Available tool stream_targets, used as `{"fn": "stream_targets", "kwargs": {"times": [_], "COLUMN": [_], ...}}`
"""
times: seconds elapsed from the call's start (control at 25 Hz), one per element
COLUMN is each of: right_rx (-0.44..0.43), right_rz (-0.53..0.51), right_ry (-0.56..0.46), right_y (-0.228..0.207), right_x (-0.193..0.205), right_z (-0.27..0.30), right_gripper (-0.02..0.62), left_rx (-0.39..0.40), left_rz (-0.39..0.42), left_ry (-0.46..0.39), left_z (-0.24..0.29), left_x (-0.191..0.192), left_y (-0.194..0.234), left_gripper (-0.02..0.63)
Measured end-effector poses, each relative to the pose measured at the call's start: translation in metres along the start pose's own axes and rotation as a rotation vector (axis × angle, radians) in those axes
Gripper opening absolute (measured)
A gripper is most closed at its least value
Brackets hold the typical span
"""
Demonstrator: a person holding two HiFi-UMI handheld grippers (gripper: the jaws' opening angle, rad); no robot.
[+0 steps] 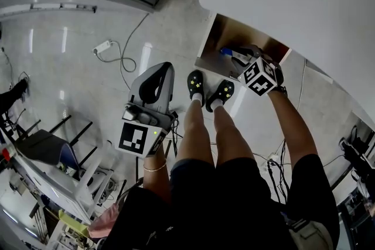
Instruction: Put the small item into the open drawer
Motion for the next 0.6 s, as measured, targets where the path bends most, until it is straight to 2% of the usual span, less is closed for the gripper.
{"fn": "stream_targets", "kwargs": {"times": [0.28,0.4,0.6], "right_rx": [0.121,0.162,0.222], "right_rz": [0.105,0.166,0.333], "right_ry": [-0.110,-0.158,-0.308], "right_y": [0.002,0.002,0.008], "right_x": [-0.012,-0.016,-0.024], "right_z": [-0.036,-0.051,-0.087], "right_gripper": [0.023,0.012,0.011], "left_rx": [0.029,0.048,0.078], "left_rz": [0.016,0.025,0.036], "left_ry": [-0.015,-0.017,-0.005], "left_z": [-0.001,0.002,0.006], "left_x": [-0.017,-0.023,-0.030], "left_y": [-0.002,-0.004,-0.013], "left_gripper": [-0.002,-0.002,-0.002]}}
Point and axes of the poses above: the fingertips, and each gripper's own axes: z forward along the fingers, y to its left, x out of its underside, the point moved 9 cm from there along -z, backward along the fingers, and after that the axes turned 6 degrees about -z, right-handed, at the moved point
